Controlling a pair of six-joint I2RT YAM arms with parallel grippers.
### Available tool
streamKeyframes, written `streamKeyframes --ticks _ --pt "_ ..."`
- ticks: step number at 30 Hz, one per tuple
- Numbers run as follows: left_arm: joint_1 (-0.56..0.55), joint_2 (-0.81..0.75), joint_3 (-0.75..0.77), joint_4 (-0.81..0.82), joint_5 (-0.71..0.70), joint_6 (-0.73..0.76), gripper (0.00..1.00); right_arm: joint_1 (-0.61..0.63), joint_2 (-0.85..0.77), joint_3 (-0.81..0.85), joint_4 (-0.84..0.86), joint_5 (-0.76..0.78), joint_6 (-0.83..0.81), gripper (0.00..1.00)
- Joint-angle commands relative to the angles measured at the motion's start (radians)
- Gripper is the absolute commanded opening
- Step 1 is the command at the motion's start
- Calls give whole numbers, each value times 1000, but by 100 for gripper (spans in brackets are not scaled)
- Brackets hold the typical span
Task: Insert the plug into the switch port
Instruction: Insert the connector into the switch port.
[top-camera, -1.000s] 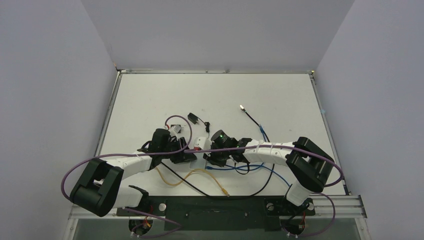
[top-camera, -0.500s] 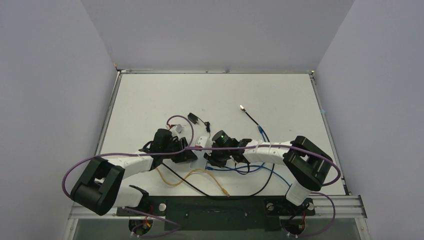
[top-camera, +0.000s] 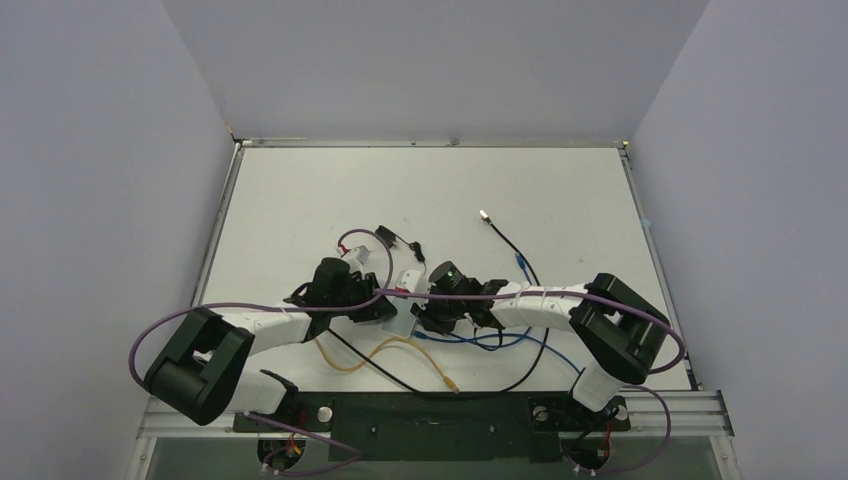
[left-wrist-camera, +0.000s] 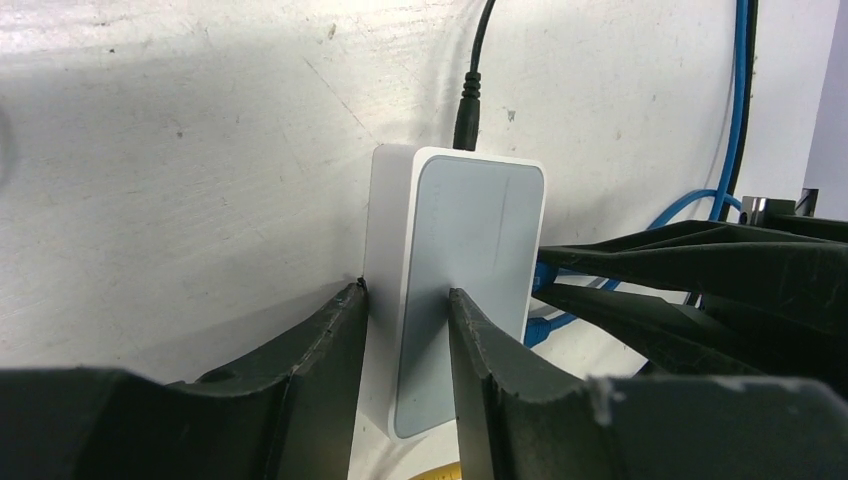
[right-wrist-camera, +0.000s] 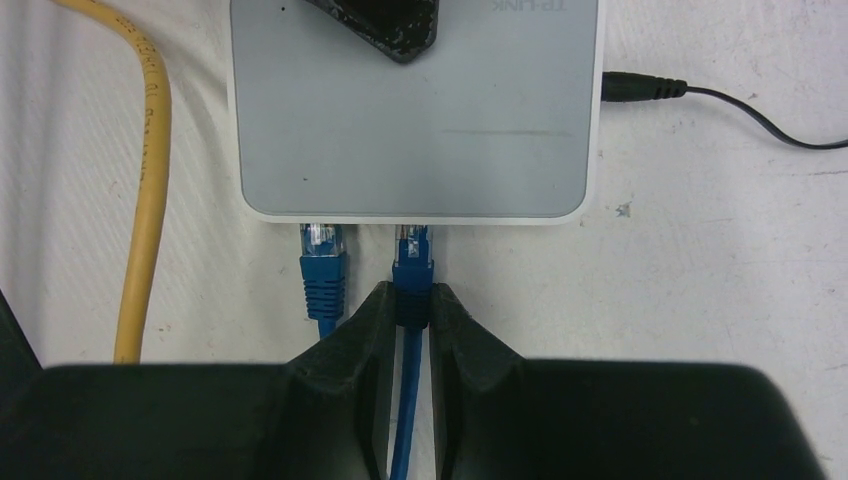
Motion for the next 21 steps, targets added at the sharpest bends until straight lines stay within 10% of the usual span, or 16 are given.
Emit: streamKeyframes --ticks 1,21 --pt "-84 38 -6 5 148 -26 30 15 -43 19 301 -21 24 0" --pt "-134 152 22 79 174 -44 17 31 -141 -32 484 100 54 0"
